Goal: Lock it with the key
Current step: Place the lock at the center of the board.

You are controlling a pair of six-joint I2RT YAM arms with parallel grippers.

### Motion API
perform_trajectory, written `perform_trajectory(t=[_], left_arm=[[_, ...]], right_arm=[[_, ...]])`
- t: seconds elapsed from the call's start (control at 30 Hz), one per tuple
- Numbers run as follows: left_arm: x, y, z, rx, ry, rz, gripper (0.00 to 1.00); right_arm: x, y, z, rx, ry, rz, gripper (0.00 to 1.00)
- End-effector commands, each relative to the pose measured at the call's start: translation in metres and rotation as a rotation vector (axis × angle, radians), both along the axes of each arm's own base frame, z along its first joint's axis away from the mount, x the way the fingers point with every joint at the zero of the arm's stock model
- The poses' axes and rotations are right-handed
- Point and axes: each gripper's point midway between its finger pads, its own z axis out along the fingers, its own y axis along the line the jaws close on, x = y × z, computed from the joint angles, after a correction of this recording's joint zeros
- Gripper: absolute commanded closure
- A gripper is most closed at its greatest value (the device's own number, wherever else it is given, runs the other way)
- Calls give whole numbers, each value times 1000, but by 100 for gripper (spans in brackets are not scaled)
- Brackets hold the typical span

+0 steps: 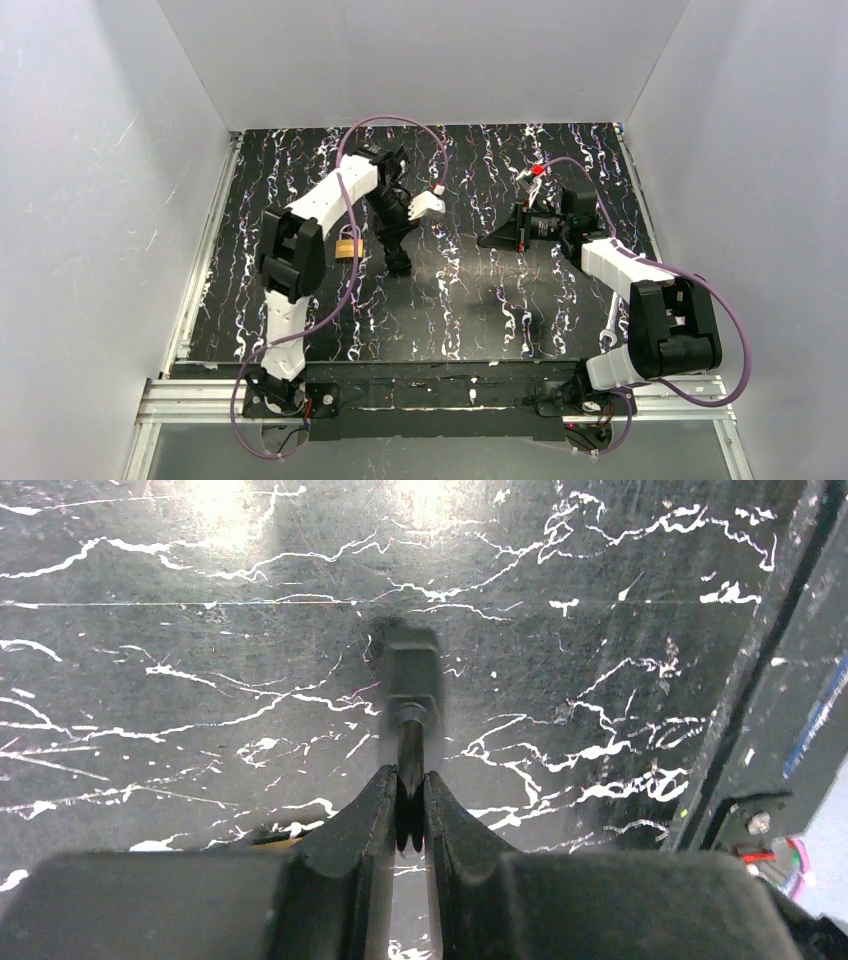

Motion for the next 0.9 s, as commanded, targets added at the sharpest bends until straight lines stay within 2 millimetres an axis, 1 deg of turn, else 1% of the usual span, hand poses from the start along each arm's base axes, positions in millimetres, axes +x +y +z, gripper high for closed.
perform_trajectory(t=[0.0,0.07,0.1,0.17,0.2,0.23,0.27,0.3,0.33,0.47,0.7,0.8,0.87], left_arm=[[5,-13,10,-35,56,-70,88],[14,-17,7,-38,43,-83,87],[17,-19,3,-28,50,-98,86],[18,-17,-5,2,85,-121,86],[20,-17,-7,10,82,-120,83],[24,-17,-9,12,72,-116,80],[29,-18,-12,15,48,-108,70],[34,-20,-14,16,27,-100,64],[39,-21,-15,13,6,-91,62],[51,-27,-17,-4,-31,-86,56],[70,-28,-20,-28,-65,-73,53],[73,-26,-20,-31,-73,-77,45],[76,-26,-19,-38,-78,-72,41]], right_arm=[[2,0,29,29,-102,19,99],[0,1,30,36,-99,25,99],[0,0,30,38,-95,27,99],[0,1,31,43,-89,33,99],[-1,1,32,45,-87,36,99],[-1,1,32,46,-84,37,99],[-1,1,31,47,-83,37,99],[0,1,31,46,-81,36,99],[-1,1,31,47,-80,37,99],[0,1,31,46,-82,35,99],[-1,1,31,46,-81,36,99],[-1,1,31,47,-79,38,99],[0,1,31,46,-80,37,99]])
